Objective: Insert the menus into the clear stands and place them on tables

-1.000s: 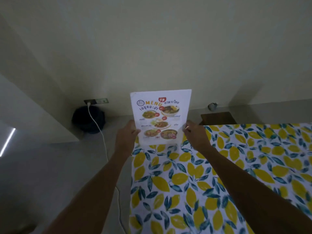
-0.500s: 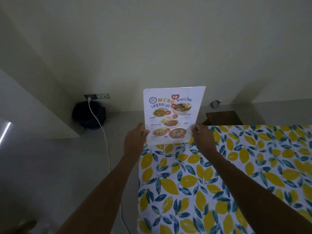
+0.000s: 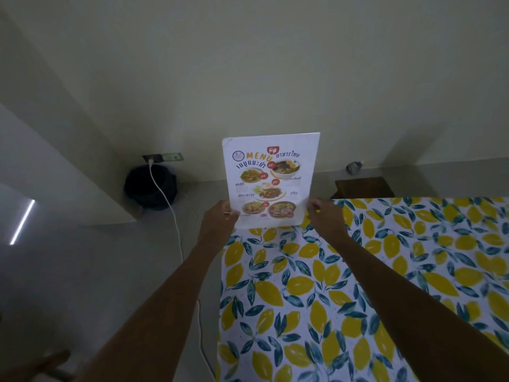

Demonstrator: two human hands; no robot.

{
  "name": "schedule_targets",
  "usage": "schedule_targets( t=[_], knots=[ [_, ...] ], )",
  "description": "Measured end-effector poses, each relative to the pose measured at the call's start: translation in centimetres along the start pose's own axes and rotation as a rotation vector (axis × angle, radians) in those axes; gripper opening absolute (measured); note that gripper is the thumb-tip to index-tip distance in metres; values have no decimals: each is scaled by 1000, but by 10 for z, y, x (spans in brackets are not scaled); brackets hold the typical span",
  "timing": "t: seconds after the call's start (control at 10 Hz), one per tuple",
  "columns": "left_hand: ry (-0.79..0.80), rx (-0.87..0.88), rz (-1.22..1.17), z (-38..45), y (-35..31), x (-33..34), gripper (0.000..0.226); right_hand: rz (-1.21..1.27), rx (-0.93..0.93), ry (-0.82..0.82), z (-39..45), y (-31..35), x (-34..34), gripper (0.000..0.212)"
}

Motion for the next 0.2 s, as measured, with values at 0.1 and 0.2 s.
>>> schedule_targets(
  t=[0.1,0.2],
  knots=[
    [16,4,29,-6,-2,8,28,33,-31,-8,-8,0,-8,24],
    [-10,-28,100,-8,4,15,39,63,-29,-25,-13,-9,-19,22]
  ],
)
Point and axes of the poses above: each hand's wrist, its own z-axis towards the middle knuckle, its own x-axis out of the palm, y = z × x, the point moved 7 cm from there along z, towards the middle knuckle, and after that the axes turned 6 degrees about z, right-handed, at the moved point
